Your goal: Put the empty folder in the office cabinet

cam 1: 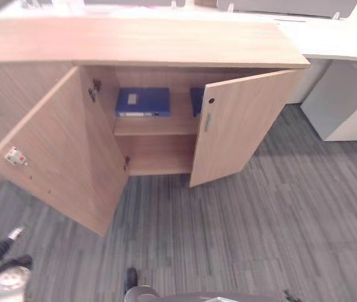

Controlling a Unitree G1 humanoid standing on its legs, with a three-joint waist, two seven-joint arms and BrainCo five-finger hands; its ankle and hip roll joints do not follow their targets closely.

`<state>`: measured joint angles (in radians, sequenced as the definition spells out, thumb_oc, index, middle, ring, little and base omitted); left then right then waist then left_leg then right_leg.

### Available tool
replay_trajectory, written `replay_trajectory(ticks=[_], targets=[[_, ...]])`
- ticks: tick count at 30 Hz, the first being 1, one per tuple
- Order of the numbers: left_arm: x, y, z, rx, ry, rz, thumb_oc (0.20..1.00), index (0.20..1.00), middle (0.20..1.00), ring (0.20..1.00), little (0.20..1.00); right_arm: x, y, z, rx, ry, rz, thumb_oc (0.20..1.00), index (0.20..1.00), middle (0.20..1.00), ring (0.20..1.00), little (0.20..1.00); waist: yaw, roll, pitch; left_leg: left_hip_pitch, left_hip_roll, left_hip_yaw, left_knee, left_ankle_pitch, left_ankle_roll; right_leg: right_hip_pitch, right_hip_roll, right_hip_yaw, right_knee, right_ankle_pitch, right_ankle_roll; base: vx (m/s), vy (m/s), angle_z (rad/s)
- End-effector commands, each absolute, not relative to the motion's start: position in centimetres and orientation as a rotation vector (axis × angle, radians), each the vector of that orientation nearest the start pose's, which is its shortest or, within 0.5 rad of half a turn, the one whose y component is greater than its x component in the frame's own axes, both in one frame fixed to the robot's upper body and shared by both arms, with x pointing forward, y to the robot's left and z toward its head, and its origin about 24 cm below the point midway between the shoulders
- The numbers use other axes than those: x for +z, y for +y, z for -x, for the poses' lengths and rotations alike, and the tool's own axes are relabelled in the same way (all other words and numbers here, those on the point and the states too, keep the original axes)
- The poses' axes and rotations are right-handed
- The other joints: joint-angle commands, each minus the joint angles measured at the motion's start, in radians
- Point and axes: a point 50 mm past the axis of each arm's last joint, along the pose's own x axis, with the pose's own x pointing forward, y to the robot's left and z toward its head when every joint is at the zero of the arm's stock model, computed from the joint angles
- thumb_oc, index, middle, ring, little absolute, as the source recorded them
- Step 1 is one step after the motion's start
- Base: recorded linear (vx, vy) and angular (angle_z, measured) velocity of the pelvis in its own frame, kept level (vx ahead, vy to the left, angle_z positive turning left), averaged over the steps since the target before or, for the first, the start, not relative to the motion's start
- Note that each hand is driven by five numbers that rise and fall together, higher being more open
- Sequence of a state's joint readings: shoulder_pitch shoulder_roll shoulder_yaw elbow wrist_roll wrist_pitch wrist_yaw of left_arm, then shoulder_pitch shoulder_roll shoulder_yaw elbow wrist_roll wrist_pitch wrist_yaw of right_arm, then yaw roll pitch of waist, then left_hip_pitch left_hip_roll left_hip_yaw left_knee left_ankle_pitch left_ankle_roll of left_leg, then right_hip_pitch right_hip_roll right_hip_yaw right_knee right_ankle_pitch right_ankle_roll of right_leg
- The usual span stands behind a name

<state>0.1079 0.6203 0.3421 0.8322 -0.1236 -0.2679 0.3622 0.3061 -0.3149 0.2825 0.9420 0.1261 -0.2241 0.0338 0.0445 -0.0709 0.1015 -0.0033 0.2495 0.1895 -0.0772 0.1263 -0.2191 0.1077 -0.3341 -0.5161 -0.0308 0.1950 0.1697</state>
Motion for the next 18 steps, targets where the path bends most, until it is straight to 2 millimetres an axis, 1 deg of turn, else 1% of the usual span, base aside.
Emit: replay_trajectory(ticks=[1,3,4,6,7,8,9,10,11,13,14,15,16,17,18], targets=[[2.1,44.2,-12.5,0.966,0.38,-0.64,1.0,1.0,1.0,1.0,1.0,-13.8,-25.0,-7.8,0.02,0.948,0.298,1.0,1.0,1.0,1.0,1.0,0.031,0.036,-0.008,0.026,0.049,0.034,-0.01,-0.01,0.004,-0.119,0.05,0.079,-0.004,-0.047,0.036,-0.05,0.202,-0.16],[3.9,45.7,-13.2,0.99,0.358,-0.673,1.0,1.0,1.0,1.0,1.0,-13.9,-24.7,-8.0,0.006,0.941,0.275,1.0,1.0,1.0,1.0,1.0,0.018,0.01,0.006,0.03,0.027,0.05,-0.01,-0.031,0.014,-0.14,0.034,0.105,-0.005,-0.022,0.048,-0.09,0.199,-0.16],[5.2,46.3,-13.8,0.982,0.341,-0.702,1.0,1.0,1.0,1.0,1.0,-13.8,-24.5,-8.3,-0.003,0.927,0.261,1.0,1.0,1.0,1.0,1.0,0.006,-0.01,0.016,0.031,0.01,0.062,-0.01,-0.045,0.024,-0.156,0.025,0.122,-0.009,-0.003,0.058,-0.09,0.146,-0.03],[5.2,46.3,-13.8,0.982,0.341,-0.702,1.0,1.0,1.0,1.0,1.0,-13.8,-24.5,-8.3,-0.003,0.927,0.261,1.0,1.0,1.0,1.0,1.0,0.006,-0.01,0.016,0.031,0.01,0.062,-0.01,-0.045,0.024,-0.156,0.025,0.122,-0.009,-0.003,0.058,-0.04,0.064,0.0],[5.6,46.6,-14.2,0.974,0.342,-0.702,1.0,1.0,1.0,1.0,1.0,-13.9,-24.3,-8.6,-0.008,0.923,0.249,1.0,1.0,1.0,1.0,1.0,-0.003,-0.022,0.021,0.034,0.002,0.072,-0.01,-0.052,0.029,-0.166,0.018,0.135,-0.009,0.009,0.062,-0.02,0.043,0.0],[5.6,46.6,-14.2,0.974,0.342,-0.702,1.0,1.0,1.0,1.0,1.0,-13.9,-24.3,-8.6,-0.008,0.923,0.249,1.0,1.0,1.0,1.0,1.0,-0.003,-0.022,0.021,0.034,0.002,0.072,-0.01,-0.052,0.029,-0.166,0.018,0.135,-0.009,0.009,0.062,-0.07,0.099,-0.08],[6.4,47.0,-14.9,0.965,0.343,-0.704,1.0,1.0,1.0,1.0,1.0,-13.8,-23.8,-9.1,0.0,0.899,0.23,1.0,1.0,1.0,1.0,1.0,-0.014,-0.042,0.03,0.038,-0.01,0.088,-0.01,-0.055,0.036,-0.177,0.012,0.152,-0.014,0.025,0.069,-0.05,0.057,-0.09],[6.4,47.0,-14.9,0.965,0.343,-0.704,1.0,1.0,1.0,1.0,1.0,-13.8,-23.8,-9.1,0.0,0.899,0.23,1.0,1.0,1.0,1.0,1.0,-0.014,-0.042,0.03,0.038,-0.01,0.088,-0.01,-0.055,0.036,-0.177,0.012,0.152,-0.014,0.025,0.069,-0.07,0.093,-0.18],[6.6,46.6,-16.0,0.891,0.34,-0.7,1.0,1.0,1.0,1.0,1.0,-13.8,-23.2,-9.0,0.014,0.893,0.204,1.0,1.0,1.0,1.0,1.0,-0.028,-0.058,0.03,0.042,-0.017,0.101,-0.01,-0.064,0.04,-0.188,0.008,0.167,-0.017,0.04,0.074,-0.02,0.036,-0.09],[6.6,46.6,-16.0,0.891,0.34,-0.7,1.0,1.0,1.0,1.0,1.0,-13.8,-23.2,-9.0,0.014,0.893,0.204,1.0,1.0,1.0,1.0,1.0,-0.028,-0.058,0.03,0.042,-0.017,0.101,-0.01,-0.064,0.04,-0.188,0.008,0.167,-0.017,0.04,0.074,0.0,0.044,-0.1],[6.1,46.4,-16.4,0.828,0.378,-0.679,1.0,1.0,1.0,1.0,1.0,-13.8,-22.8,-8.8,0.034,0.895,0.194,1.0,1.0,1.0,1.0,1.0,-0.049,-0.07,0.022,0.059,-0.025,0.121,-0.01,-0.078,0.044,-0.191,0.008,0.187,-0.022,0.049,0.078,0.02,0.052,-0.12],[6.1,46.4,-16.4,0.828,0.378,-0.679,1.0,1.0,1.0,1.0,1.0,-13.8,-22.8,-8.8,0.034,0.895,0.194,1.0,1.0,1.0,1.0,1.0,-0.049,-0.07,0.022,0.059,-0.025,0.121,-0.01,-0.078,0.044,-0.191,0.008,0.187,-0.022,0.049,0.078,0.05,0.081,-0.27],[5.1,45.0,-17.5,0.703,0.388,-0.675,1.0,1.0,1.0,1.0,1.0,-13.4,-22.3,-9.5,0.073,0.858,0.194,1.0,1.0,1.0,1.0,1.0,-0.074,-0.087,0.009,0.084,-0.032,0.149,-0.01,-0.091,0.05,-0.194,0.011,0.212,-0.024,0.061,0.082,0.04,0.029,-0.15],[5.1,45.0,-17.5,0.703,0.388,-0.675,1.0,1.0,1.0,1.0,1.0,-13.4,-22.3,-9.5,0.073,0.858,0.194,1.0,1.0,1.0,1.0,1.0,-0.074,-0.087,0.009,0.084,-0.032,0.149,-0.01,-0.091,0.05,-0.194,0.011,0.212,-0.024,0.061,0.082,0.08,0.033,-0.42],[4.0,44.3,-18.0,0.65,0.426,-0.663,1.0,1.0,1.0,1.0,1.0,-13.0,-22.1,-10.0,0.102,0.832,0.199,1.0,1.0,1.0,1.0,1.0,-0.095,-0.098,-0.003,0.101,-0.036,0.166,-0.01,-0.099,0.053,-0.196,0.013,0.229,-0.021,0.066,0.084,0.09,0.001,-0.42]])
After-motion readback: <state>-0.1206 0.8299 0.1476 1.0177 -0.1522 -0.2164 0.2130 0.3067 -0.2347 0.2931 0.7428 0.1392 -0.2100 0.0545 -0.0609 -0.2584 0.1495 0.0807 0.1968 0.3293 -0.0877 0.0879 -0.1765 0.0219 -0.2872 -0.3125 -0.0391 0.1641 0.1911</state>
